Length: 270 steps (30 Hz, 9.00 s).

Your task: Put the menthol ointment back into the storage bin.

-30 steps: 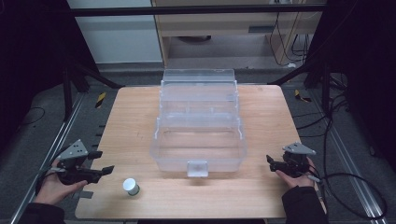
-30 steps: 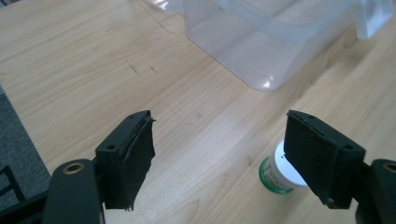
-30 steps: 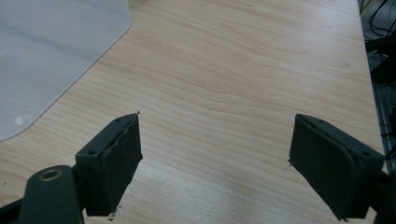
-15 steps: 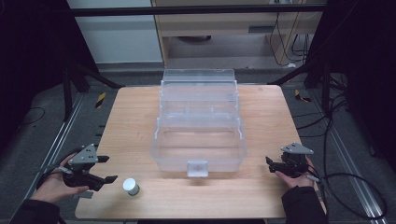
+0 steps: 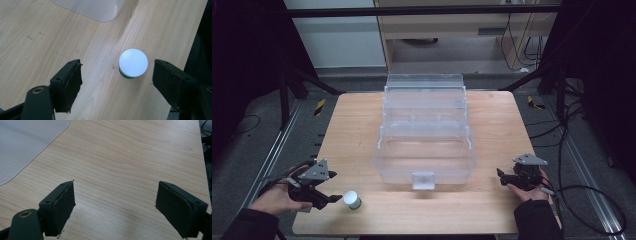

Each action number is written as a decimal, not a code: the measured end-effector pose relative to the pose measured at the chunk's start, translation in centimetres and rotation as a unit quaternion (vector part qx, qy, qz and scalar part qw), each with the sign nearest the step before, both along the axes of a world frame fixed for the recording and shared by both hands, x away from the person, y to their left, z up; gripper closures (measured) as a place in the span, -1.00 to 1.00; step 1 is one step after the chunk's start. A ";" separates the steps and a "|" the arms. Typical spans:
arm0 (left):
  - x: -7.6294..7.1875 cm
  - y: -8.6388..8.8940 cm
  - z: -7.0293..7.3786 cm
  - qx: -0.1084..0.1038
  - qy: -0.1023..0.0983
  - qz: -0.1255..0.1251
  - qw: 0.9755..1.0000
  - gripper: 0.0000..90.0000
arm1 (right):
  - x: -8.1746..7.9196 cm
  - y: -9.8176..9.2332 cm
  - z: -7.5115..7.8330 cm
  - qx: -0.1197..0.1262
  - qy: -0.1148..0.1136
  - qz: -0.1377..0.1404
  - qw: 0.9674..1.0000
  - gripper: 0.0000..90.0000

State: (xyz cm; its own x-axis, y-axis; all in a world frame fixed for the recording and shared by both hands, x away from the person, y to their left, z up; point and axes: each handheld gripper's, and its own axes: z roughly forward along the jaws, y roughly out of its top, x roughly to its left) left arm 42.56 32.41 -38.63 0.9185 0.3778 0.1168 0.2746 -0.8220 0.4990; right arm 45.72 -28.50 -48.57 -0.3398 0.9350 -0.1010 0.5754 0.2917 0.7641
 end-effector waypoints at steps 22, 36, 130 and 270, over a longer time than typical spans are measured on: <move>0.2 -2.4 -2.3 0.058 0.019 -0.062 0.996 -0.30 | 0.1 0.1 -0.2 0.000 0.012 0.010 1.000 -0.63; 0.7 -4.0 -3.5 0.093 0.034 -0.089 0.991 -0.08 | 0.2 0.2 -0.4 0.000 0.022 0.016 1.000 -0.61; 4.8 -7.0 7.5 0.108 0.024 -0.069 0.991 0.12 | 0.3 0.2 -0.9 -0.010 0.045 0.032 0.998 -0.61; 11.3 -12.2 2.7 0.074 0.053 -0.100 0.991 0.04 | 0.5 0.2 -1.2 -0.013 0.055 0.035 0.998 -0.65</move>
State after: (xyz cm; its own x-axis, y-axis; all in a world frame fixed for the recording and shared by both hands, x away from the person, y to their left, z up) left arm 53.88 20.20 -35.96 0.9834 0.1719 0.0573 0.1420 -0.9276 0.3455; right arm 46.24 -28.34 -49.80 -0.4149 0.9060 -0.0836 0.6332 0.3535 0.6886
